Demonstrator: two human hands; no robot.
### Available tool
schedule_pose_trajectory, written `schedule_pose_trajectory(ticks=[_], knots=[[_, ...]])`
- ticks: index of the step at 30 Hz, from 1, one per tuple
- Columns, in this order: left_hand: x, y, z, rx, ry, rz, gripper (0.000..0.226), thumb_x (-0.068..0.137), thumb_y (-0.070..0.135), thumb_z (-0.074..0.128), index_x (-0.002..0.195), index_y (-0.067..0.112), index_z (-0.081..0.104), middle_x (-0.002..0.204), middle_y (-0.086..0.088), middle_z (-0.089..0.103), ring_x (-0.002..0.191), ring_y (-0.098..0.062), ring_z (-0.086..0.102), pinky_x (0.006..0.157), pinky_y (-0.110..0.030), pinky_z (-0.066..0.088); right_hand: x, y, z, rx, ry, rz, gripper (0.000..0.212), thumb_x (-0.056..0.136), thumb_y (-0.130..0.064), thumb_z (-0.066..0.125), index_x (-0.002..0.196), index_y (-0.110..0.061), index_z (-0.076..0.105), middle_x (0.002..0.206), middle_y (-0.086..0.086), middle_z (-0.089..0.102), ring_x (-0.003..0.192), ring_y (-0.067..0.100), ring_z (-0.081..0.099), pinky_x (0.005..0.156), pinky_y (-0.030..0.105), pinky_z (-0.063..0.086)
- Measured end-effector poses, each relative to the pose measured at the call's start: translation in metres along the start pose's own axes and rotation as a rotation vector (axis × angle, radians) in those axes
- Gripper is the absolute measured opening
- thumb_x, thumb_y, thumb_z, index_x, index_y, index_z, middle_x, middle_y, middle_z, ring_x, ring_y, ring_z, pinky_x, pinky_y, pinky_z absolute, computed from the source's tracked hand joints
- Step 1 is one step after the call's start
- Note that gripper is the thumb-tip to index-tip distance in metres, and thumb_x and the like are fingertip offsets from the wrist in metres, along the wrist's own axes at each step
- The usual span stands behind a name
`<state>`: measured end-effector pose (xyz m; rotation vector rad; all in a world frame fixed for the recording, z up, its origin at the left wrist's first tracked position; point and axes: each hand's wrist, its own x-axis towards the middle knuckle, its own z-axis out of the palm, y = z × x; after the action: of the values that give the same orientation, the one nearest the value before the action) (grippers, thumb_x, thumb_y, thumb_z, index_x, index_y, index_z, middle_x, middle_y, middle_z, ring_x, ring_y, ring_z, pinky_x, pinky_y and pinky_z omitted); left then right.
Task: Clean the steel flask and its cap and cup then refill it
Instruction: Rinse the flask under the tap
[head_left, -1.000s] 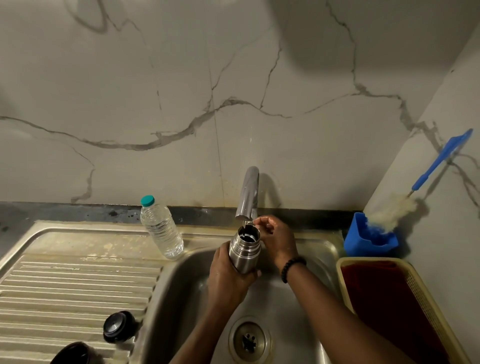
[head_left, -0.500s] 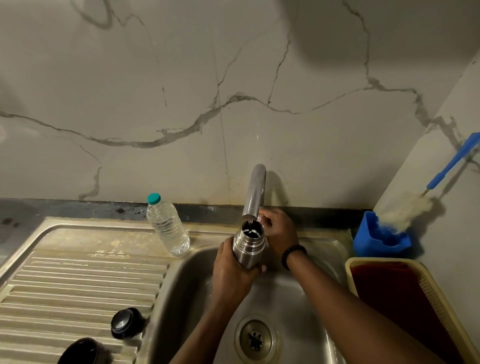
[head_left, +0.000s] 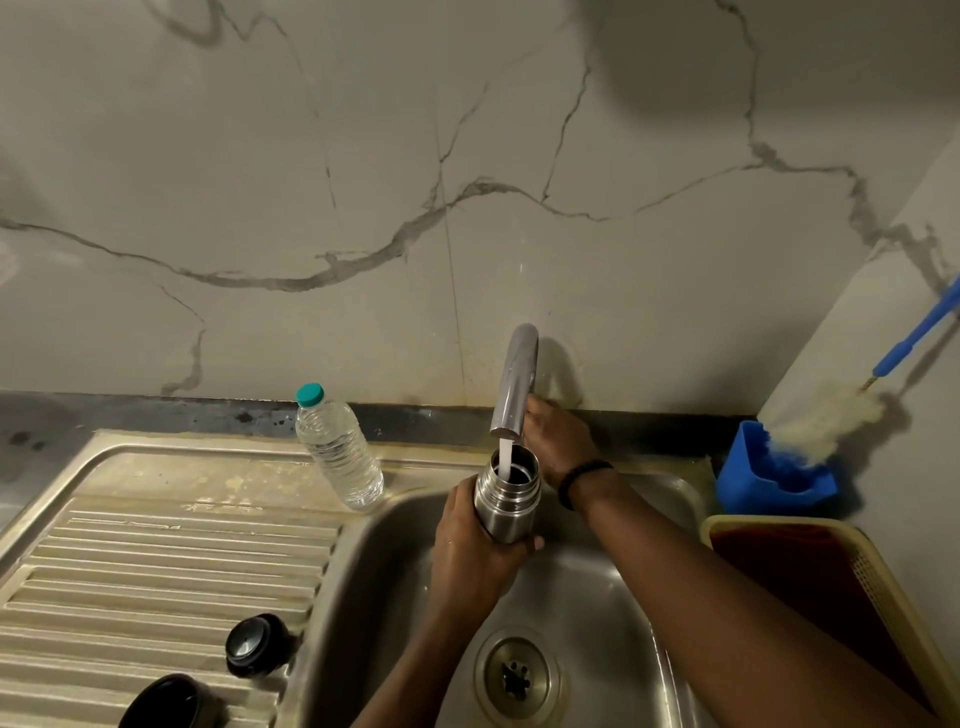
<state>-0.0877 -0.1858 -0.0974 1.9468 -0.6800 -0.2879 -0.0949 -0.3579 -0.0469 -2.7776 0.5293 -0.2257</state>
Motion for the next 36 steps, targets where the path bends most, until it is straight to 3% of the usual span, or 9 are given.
schedule_pose_trajectory(ticks=[14,17,21,23,26,28,30,33,36], knots=[[-0.007,-0.008,0.004,-0.006,-0.012,-0.018,0.077,0.057,0.027,0.095,0.124,0.026,0.055,0.115,0.012,0.063,0.104,-0.002,0.060,0.085,-0.019,0.050,-0.001,-0.003,0.003,0.183,0.022,0.092,0.023,0.098,-0.011,0.052,0.115,-0.002,0.065,0.121,0.015,0.059,0.110,0.030,0.059,0.091,0.034,0.047],[-0.007,-0.011,0.004,-0.013,-0.014,-0.030,0.076,0.057,0.030,0.094,0.122,0.027,0.055,0.114,0.012,0.063,0.104,-0.002,0.060,0.086,-0.023,0.052,0.000,0.004,0.010,0.293,0.016,0.161,0.021,0.098,-0.013,0.054,0.110,-0.005,0.068,0.115,0.010,0.060,0.102,0.021,0.057,0.095,0.034,0.049],[-0.007,-0.014,0.001,-0.015,-0.007,-0.020,0.075,0.057,0.033,0.094,0.120,0.030,0.054,0.113,0.013,0.063,0.103,-0.002,0.060,0.084,-0.020,0.050,-0.016,0.012,0.021,0.880,0.036,0.390,0.018,0.100,-0.016,0.053,0.112,-0.025,0.063,0.112,0.000,0.062,0.093,0.010,0.057,0.086,0.026,0.050],[-0.006,-0.015,-0.001,-0.031,-0.007,-0.021,0.075,0.057,0.030,0.095,0.120,0.031,0.054,0.114,0.013,0.063,0.104,-0.001,0.060,0.084,-0.016,0.048,-0.030,0.012,0.031,1.081,0.055,0.464,0.029,0.100,-0.012,0.051,0.125,-0.024,0.058,0.106,0.002,0.063,0.091,0.012,0.060,0.080,0.024,0.051],[-0.006,-0.018,-0.005,-0.065,-0.022,-0.028,0.078,0.053,0.039,0.092,0.121,0.028,0.056,0.115,0.011,0.066,0.104,-0.001,0.062,0.086,-0.021,0.052,-0.061,0.010,0.034,1.160,-0.111,0.365,0.066,0.086,-0.015,0.070,0.143,-0.031,0.040,0.116,0.003,0.061,0.108,0.018,0.060,0.093,0.036,0.052],[-0.008,-0.018,-0.009,-0.069,-0.049,-0.017,0.079,0.051,0.048,0.087,0.121,0.029,0.057,0.113,0.011,0.067,0.103,0.000,0.063,0.084,-0.023,0.053,-0.086,0.007,0.025,1.267,-0.303,0.224,0.071,0.079,-0.018,0.076,0.140,-0.030,0.043,0.130,0.001,0.060,0.122,0.021,0.056,0.101,0.040,0.049],[-0.012,-0.017,-0.014,-0.062,-0.088,0.026,0.073,0.056,0.049,0.085,0.121,0.030,0.058,0.113,0.010,0.067,0.102,-0.002,0.064,0.081,-0.024,0.054,-0.106,-0.001,0.017,1.322,-0.404,0.090,0.073,0.080,-0.005,0.074,0.142,-0.026,0.041,0.137,-0.003,0.057,0.129,0.017,0.052,0.104,0.036,0.046],[-0.022,-0.015,-0.018,-0.093,-0.112,0.112,0.064,0.066,0.039,0.081,0.123,0.027,0.057,0.115,0.008,0.067,0.105,-0.008,0.065,0.086,-0.037,0.056,-0.114,-0.029,0.017,1.159,-0.211,0.116,0.082,0.068,-0.009,0.087,0.131,-0.038,0.043,0.128,-0.012,0.060,0.122,0.010,0.056,0.103,0.033,0.048],[-0.028,-0.012,-0.023,-0.167,-0.142,0.133,0.076,0.070,0.031,0.086,0.134,0.022,0.048,0.126,0.005,0.063,0.116,-0.013,0.063,0.094,-0.038,0.055,-0.114,-0.050,0.013,1.070,-0.045,0.150,0.074,0.064,-0.022,0.090,0.122,-0.041,0.049,0.119,-0.015,0.064,0.114,0.005,0.060,0.100,0.040,0.050]])
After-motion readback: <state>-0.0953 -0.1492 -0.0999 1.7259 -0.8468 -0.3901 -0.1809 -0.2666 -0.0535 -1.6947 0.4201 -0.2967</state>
